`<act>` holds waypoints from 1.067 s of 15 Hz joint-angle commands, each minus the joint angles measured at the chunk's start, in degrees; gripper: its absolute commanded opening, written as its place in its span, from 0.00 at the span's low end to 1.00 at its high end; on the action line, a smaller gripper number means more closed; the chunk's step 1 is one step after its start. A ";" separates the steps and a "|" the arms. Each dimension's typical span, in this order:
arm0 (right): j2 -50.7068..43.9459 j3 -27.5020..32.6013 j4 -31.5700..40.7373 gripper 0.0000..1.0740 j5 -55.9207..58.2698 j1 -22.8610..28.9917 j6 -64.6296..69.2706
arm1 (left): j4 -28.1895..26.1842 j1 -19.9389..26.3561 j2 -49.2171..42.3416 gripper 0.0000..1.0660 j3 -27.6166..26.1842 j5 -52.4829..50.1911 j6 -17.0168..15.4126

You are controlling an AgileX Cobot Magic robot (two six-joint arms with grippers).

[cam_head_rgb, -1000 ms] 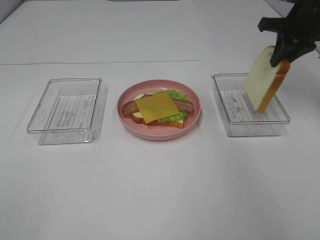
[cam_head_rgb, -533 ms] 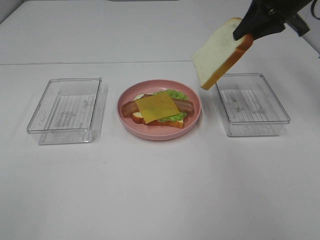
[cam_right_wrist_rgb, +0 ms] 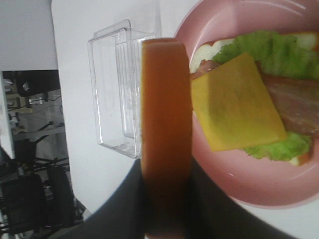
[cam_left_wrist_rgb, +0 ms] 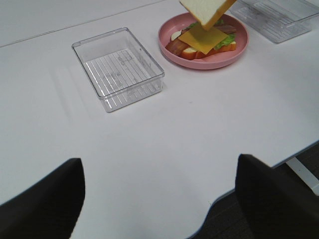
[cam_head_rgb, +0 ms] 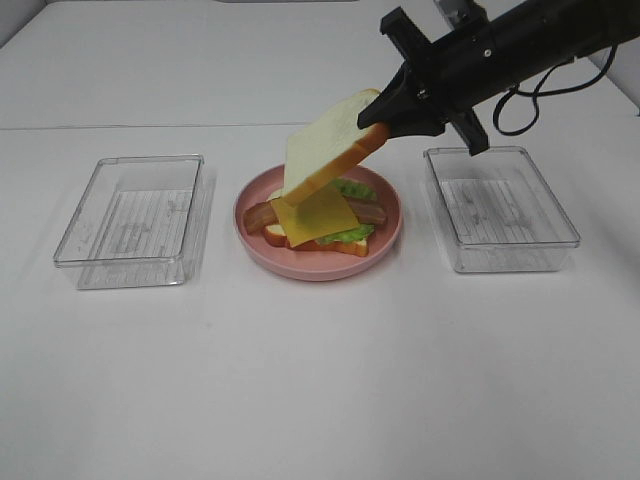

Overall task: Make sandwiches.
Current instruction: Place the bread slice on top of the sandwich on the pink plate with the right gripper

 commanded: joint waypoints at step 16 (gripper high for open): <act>9.45 1.43 12.55 0.28 -3.55 0.34 -2.98 | -0.17 -0.17 -1.38 0.74 0.06 -0.52 0.29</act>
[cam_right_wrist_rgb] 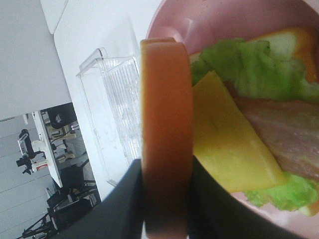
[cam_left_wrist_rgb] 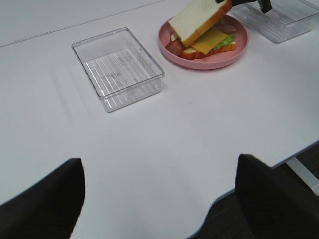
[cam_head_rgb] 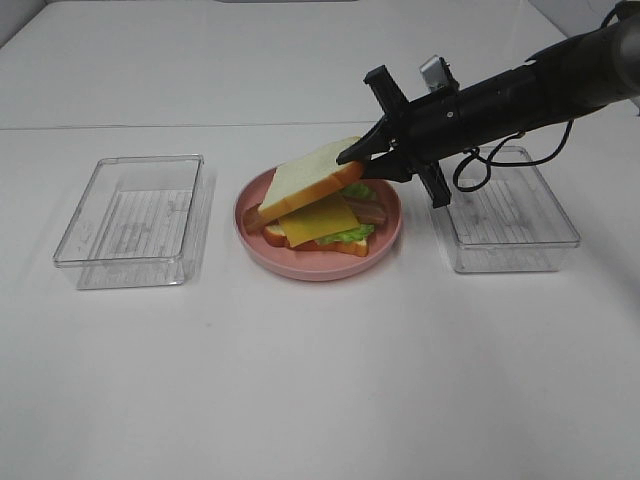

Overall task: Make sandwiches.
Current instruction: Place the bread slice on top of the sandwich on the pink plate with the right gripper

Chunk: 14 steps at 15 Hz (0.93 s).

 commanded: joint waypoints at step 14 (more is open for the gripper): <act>-9.68 0.11 -28.25 0.72 6.70 0.00 7.45 | -0.17 -0.17 -1.38 0.74 0.06 -0.52 0.29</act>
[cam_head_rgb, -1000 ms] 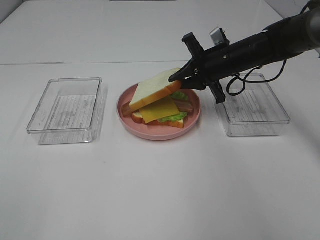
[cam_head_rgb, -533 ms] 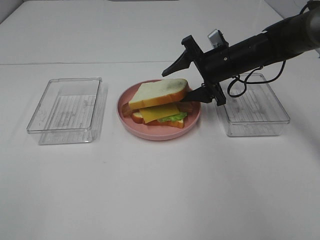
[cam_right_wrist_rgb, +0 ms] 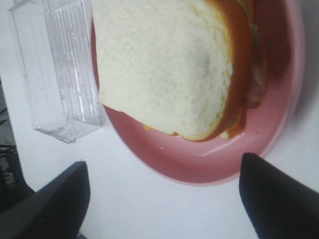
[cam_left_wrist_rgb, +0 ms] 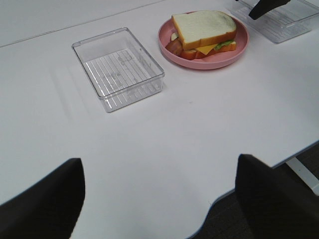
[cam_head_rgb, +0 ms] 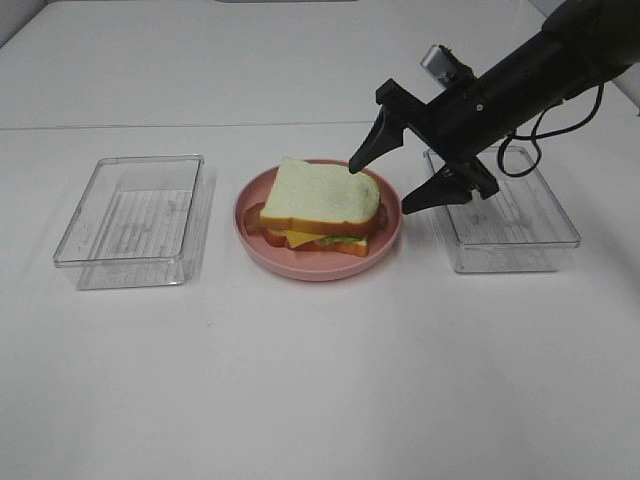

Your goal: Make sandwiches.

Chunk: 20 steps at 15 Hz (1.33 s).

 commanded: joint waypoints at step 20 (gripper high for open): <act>-90.87 44.63 -41.83 0.72 14.27 0.00 6.99 | -0.17 -0.17 -1.38 0.74 0.06 -0.52 0.34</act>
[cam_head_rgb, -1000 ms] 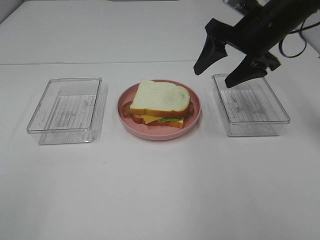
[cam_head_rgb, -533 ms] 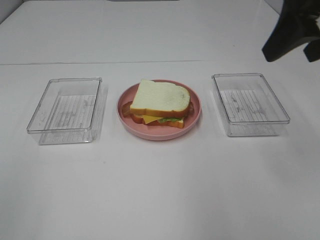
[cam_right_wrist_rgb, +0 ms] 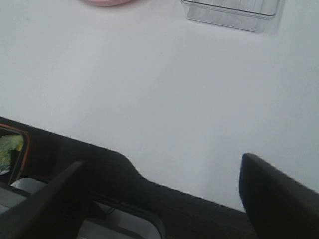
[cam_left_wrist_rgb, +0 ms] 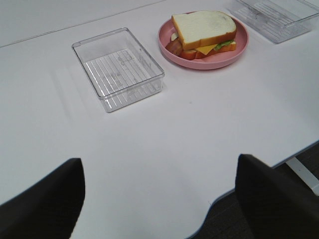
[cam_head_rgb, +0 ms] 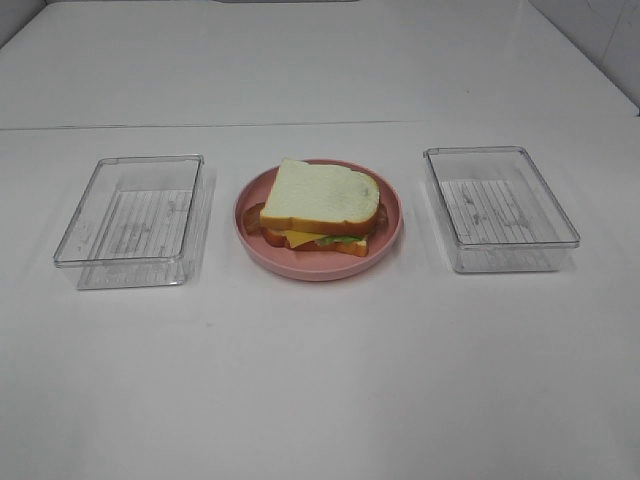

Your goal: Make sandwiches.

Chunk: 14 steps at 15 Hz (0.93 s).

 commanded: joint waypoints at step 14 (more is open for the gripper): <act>-25.32 10.83 -5.04 0.72 -3.95 0.00 0.34 | -0.80 -0.17 -1.38 0.74 0.06 -0.52 1.15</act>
